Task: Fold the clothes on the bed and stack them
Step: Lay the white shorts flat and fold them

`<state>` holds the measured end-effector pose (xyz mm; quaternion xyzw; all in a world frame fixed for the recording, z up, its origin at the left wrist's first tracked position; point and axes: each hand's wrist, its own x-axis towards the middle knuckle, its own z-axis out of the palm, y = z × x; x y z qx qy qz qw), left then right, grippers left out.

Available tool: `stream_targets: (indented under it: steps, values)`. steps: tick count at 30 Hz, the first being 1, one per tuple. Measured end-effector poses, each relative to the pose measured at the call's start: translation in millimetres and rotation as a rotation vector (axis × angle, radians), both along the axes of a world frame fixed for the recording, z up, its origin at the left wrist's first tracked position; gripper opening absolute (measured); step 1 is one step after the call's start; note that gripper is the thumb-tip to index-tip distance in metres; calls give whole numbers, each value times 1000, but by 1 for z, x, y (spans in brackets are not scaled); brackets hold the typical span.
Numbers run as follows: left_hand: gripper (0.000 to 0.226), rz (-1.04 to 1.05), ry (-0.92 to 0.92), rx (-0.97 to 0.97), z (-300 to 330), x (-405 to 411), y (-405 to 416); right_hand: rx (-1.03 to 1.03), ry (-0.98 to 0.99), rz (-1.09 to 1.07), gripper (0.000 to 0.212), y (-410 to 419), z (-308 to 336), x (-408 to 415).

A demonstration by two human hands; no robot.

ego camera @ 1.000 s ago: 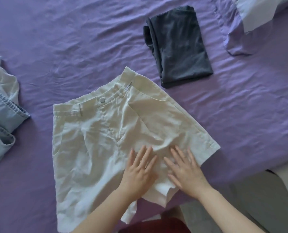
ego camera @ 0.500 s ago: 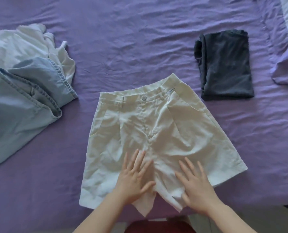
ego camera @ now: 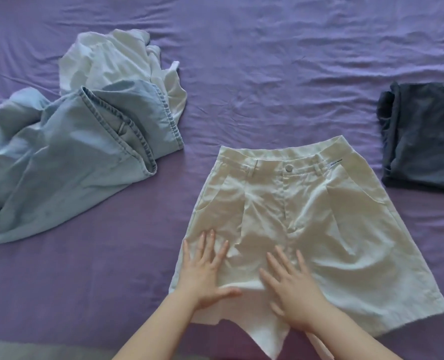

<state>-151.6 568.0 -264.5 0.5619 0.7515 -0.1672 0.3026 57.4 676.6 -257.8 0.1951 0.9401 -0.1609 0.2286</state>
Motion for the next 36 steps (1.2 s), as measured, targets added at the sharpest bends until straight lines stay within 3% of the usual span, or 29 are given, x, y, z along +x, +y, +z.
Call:
stream_targets:
  steps: [2,5,9,17,19,25,31,33,36]
  values:
    - [91,66,-45,29,2,-2,1,23,70,-37,60,16,-1,-37]
    - [69,139,-32,14,-1,-2,-1,20,30,-118,57,45,-4,-97]
    - [81,135,-26,83,-7,-2,1,38,-80,12,63,80,-16,-156]
    - [114,29,-2,91,-15,-18,-10,125,-209,-77,66,90,-21,-197]
    - [113,70,-39,114,-15,-25,-15,150,-201,-86,64,87,-16,-204]
    - [82,498,-65,229,8,-29,-7,48,-67,-139,57,57,-6,-205]
    - [63,970,-335,284,17,-62,22,-89,182,-355,57,-18,-7,-164]
    - [55,985,-385,224,15,-74,33,-159,205,-349,53,-52,-7,-148]
    - [23,859,-459,94,21,-78,50,-267,217,-413,56,-90,-7,-131]
